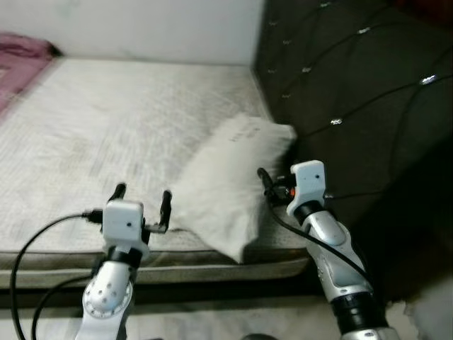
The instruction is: Clean up the room
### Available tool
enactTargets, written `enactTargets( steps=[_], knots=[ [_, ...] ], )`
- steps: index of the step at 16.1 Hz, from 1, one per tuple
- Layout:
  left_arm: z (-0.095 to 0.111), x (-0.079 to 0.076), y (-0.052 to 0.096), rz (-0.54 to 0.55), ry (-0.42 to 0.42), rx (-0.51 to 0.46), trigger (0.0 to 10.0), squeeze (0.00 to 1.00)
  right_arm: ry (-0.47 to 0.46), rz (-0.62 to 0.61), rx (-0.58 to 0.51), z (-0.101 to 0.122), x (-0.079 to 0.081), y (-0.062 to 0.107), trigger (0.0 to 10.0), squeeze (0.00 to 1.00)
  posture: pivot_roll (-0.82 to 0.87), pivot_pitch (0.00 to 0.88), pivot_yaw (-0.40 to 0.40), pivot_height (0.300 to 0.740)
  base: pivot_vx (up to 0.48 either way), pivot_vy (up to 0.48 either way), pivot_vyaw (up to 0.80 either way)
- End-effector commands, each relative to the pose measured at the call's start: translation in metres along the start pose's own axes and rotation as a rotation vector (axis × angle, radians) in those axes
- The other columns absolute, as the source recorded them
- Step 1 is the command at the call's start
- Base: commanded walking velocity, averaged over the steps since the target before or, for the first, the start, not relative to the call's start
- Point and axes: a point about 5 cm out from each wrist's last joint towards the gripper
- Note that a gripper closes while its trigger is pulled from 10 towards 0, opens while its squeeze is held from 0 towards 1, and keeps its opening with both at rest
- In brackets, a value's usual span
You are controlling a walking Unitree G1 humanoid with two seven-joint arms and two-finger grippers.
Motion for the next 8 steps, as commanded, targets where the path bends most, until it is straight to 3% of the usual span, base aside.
enactTargets(
  steps=[1, 8],
  knots=[
    [-0.0008, 0.0023, 0.0008, -0.001, -0.008, 0.001, 10.0, 0.0, -0.007, 0.014, 0.002, 0.0007, 0.0038, -0.003, 10.0, 0.0, -0.04, 0.0, -0.054, 0.74, 0.307, 0.0, 0.0],
    [-0.0015, 0.0012, -0.0001, -0.007, -0.012, 0.005, 10.0, 0.0, -0.005, 0.01, -0.001, 0.0013, 0.0032, -0.0037, 10.0, 0.0, -0.04, 0.0, -0.054, 0.74, 0.25, 0.0, 0.0]
  ],
)
Point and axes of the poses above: a point about 5 cm out from each wrist's last joint towards the gripper, its own y axis pointing back from the gripper into the wrist, its own z axis along the axis of the wrist's last joint, x = y × z, and after that the axes turned 2 degrees about -y, right-handed
